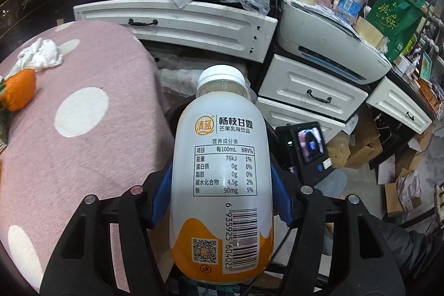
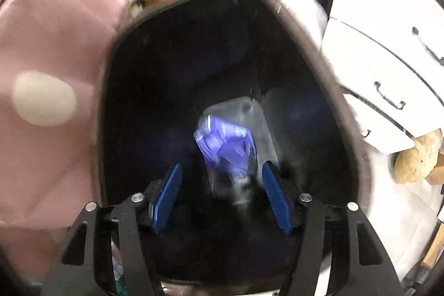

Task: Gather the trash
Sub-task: 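Lower the bottle into the bin and open the left tool, then move both tools back over the table, then grasp the yellow foam net with the left tool while the right tool grasps the clear wrapper, then carry the clear wrapper over the bin and open the right tool, then lower the yellow foam net into the bin and open the left tool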

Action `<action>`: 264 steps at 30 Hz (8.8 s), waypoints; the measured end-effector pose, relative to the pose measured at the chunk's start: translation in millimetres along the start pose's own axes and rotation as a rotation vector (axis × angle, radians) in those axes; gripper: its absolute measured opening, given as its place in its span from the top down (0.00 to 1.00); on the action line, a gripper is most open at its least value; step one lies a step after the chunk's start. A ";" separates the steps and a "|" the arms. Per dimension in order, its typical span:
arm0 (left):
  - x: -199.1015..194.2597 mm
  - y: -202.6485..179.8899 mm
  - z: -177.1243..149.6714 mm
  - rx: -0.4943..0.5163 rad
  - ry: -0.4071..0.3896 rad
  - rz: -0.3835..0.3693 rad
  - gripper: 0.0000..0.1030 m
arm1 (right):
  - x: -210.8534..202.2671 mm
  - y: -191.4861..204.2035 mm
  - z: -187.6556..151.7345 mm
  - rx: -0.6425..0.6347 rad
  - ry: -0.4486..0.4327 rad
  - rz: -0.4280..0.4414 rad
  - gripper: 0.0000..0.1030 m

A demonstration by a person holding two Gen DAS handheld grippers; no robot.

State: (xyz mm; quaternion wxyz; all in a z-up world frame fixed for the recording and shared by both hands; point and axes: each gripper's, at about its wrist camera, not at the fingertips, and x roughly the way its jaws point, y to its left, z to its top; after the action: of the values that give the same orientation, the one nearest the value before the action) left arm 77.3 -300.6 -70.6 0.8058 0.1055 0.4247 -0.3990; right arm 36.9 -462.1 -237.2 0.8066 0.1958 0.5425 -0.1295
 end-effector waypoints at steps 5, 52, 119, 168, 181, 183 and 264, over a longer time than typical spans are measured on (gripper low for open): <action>31.1 -9.7 8.3 0.003 0.063 -0.029 0.40 | -51.6 -1.9 -15.8 0.007 -0.204 -0.059 0.30; 212.7 -48.7 3.4 0.167 0.288 0.146 0.20 | -124.8 -61.7 -66.8 0.263 -0.474 -0.226 0.12; -110.2 222.7 -66.9 -0.219 -0.060 0.470 0.23 | -185.8 230.8 -9.1 -0.507 -0.420 0.168 0.06; -177.4 250.6 -90.0 -0.394 -0.272 0.449 0.78 | -109.2 394.0 89.9 -0.762 -0.302 0.313 0.55; -179.5 240.3 -89.6 -0.376 -0.295 0.439 0.78 | -146.5 358.5 66.4 -0.721 -0.378 0.341 0.57; -178.2 234.7 -89.0 -0.364 -0.296 0.432 0.78 | -154.7 347.0 60.2 -0.703 -0.384 0.344 0.57; 42.5 -30.0 11.1 0.063 0.058 -0.041 0.78 | -38.0 -13.5 4.0 0.094 -0.049 0.099 0.27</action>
State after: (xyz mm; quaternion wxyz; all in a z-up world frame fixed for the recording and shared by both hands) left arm 75.6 -349.6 -91.4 0.7811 0.1335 0.4373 -0.4253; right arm 20.1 -476.1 -203.1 0.8150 0.2565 0.5056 -0.1197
